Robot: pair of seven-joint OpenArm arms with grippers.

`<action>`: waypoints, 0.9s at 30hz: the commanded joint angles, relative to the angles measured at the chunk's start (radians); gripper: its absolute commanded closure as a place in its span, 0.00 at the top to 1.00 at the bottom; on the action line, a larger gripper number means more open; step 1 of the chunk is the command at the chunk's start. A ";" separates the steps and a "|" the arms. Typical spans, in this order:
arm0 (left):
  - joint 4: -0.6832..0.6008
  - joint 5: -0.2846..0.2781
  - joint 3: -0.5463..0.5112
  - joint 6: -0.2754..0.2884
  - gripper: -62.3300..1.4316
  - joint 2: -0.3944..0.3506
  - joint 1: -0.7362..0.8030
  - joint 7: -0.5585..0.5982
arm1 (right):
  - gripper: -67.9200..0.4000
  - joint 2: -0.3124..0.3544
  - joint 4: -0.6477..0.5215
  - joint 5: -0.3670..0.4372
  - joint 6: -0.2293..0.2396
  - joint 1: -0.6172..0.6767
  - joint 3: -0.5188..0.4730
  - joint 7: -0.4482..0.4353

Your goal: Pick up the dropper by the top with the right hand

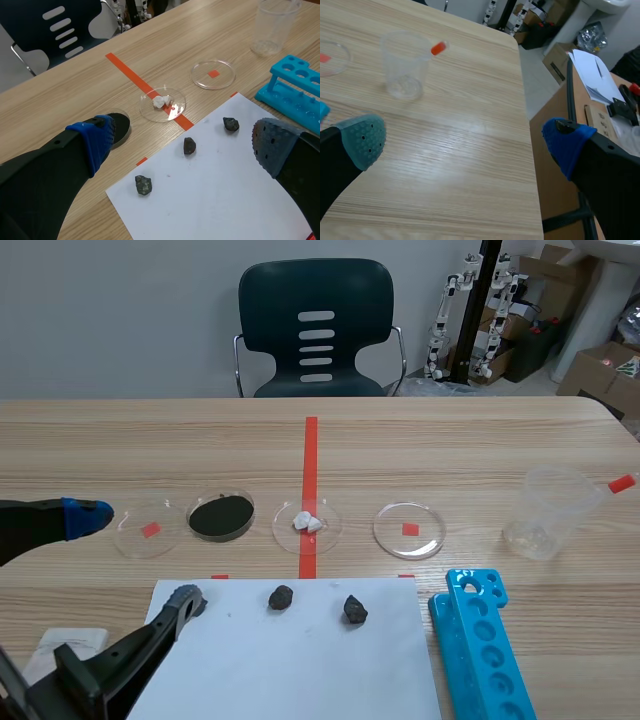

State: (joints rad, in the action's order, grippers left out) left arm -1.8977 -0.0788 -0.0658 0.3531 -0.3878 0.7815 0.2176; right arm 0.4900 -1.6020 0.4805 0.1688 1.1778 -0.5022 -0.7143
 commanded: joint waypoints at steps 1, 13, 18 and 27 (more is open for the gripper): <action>-0.007 -0.006 -0.002 0.001 0.92 0.005 -0.001 0.018 | 1.00 0.003 0.014 0.023 0.004 -0.019 -0.016 -0.024; -0.007 -0.006 -0.002 0.001 0.92 0.005 -0.001 0.018 | 1.00 0.065 0.101 0.045 0.091 -0.066 -0.016 -0.056; -0.007 -0.006 -0.002 0.001 0.92 0.005 -0.001 0.018 | 1.00 0.069 0.094 0.048 0.139 -0.063 -0.016 -0.068; -0.007 -0.006 -0.002 0.001 0.92 0.005 -0.001 0.018 | 1.00 0.069 -0.028 0.048 0.139 -0.010 -0.016 -0.066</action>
State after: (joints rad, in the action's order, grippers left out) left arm -1.8977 -0.0788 -0.0658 0.3531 -0.3878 0.7815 0.2176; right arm 0.5518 -1.6077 0.5140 0.3080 1.1622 -0.5030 -0.7624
